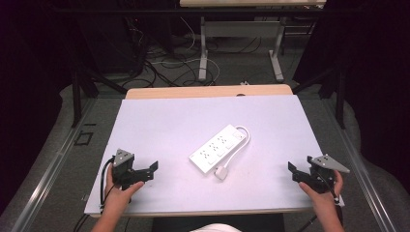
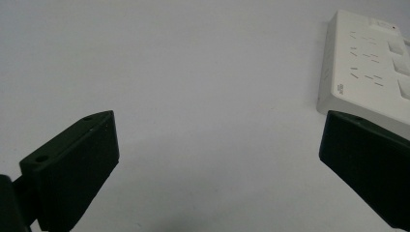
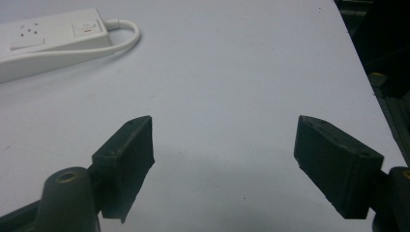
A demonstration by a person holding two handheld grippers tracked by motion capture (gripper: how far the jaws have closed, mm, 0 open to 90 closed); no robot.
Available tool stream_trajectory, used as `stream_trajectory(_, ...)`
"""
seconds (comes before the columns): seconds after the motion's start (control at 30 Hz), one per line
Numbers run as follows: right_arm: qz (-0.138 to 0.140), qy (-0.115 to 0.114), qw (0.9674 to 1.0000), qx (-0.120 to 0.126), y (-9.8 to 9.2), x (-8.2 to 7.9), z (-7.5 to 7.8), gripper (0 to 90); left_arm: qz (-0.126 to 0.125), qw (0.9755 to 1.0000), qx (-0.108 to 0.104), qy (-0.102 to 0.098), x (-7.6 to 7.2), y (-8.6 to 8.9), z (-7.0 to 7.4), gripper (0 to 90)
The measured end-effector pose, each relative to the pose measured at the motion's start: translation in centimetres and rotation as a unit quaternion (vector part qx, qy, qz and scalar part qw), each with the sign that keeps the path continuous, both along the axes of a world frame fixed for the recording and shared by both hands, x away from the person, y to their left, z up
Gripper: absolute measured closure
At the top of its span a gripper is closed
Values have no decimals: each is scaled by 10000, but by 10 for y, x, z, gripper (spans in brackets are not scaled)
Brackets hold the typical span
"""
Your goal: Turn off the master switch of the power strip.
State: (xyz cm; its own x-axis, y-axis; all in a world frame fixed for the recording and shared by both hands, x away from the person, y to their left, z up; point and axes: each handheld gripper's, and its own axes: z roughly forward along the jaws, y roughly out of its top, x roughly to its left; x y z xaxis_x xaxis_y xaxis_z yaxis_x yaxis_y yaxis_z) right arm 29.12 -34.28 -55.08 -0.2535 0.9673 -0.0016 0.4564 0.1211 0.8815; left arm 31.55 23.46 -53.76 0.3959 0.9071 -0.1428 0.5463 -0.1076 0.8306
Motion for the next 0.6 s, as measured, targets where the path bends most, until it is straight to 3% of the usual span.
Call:
stream_trajectory(0.13,3,-125,9999,-9,1,-1,0,227,-7,10000,32,36,-1,-2,-1,4)
stream_trajectory(0.2,15,-22,10000,37,1,-3,1,244,-25,10000,85,29,-3,-2,-1,4)
stream_trajectory(0.37,39,-100,9999,135,5,-2,1,254,-37,9999,69,117,-4,-2,-2,4)
stream_trajectory(0.43,132,-107,9999,-15,5,-1,2,254,-33,9999,82,114,-4,-1,-2,4)
stream_trajectory(0.53,153,-17,9999,56,8,0,3,255,-21,9999,103,82,-5,0,-1,4)
stream_trajectory(0.6,145,-86,9998,49,9,1,2,258,-22,9999,103,68,-6,0,-2,4)
